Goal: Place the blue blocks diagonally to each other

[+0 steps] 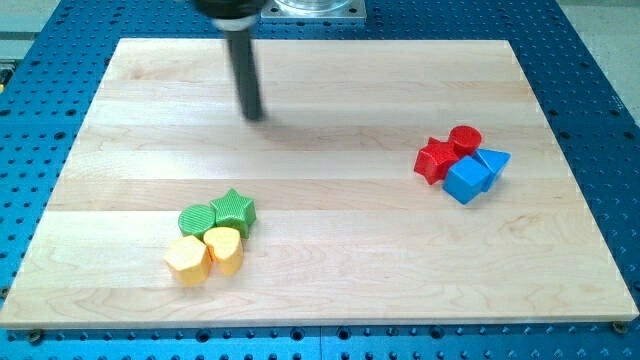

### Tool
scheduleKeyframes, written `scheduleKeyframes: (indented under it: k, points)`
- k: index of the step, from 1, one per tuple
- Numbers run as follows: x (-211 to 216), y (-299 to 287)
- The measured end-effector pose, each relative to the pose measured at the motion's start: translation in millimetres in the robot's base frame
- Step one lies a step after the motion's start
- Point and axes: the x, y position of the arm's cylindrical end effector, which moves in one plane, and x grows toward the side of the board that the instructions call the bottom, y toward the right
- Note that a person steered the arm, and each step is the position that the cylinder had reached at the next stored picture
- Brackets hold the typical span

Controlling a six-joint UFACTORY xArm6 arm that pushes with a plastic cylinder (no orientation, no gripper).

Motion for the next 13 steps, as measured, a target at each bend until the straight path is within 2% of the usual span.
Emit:
scheduleKeyframes:
  k: [1, 3, 4, 5, 7, 8, 9, 10, 11, 12, 13]
  points:
    - [1.0, 87.2]
    - [34.1, 227.9]
    - [56.8, 268.7]
    - [110.9, 281.3]
    - [120.0, 216.6]
    - [107.2, 189.0]
    - [92.8, 195.9]
    - [78.7, 147.5]
    - [77.8, 124.3]
    - [77.8, 149.0]
    - [103.5, 149.4]
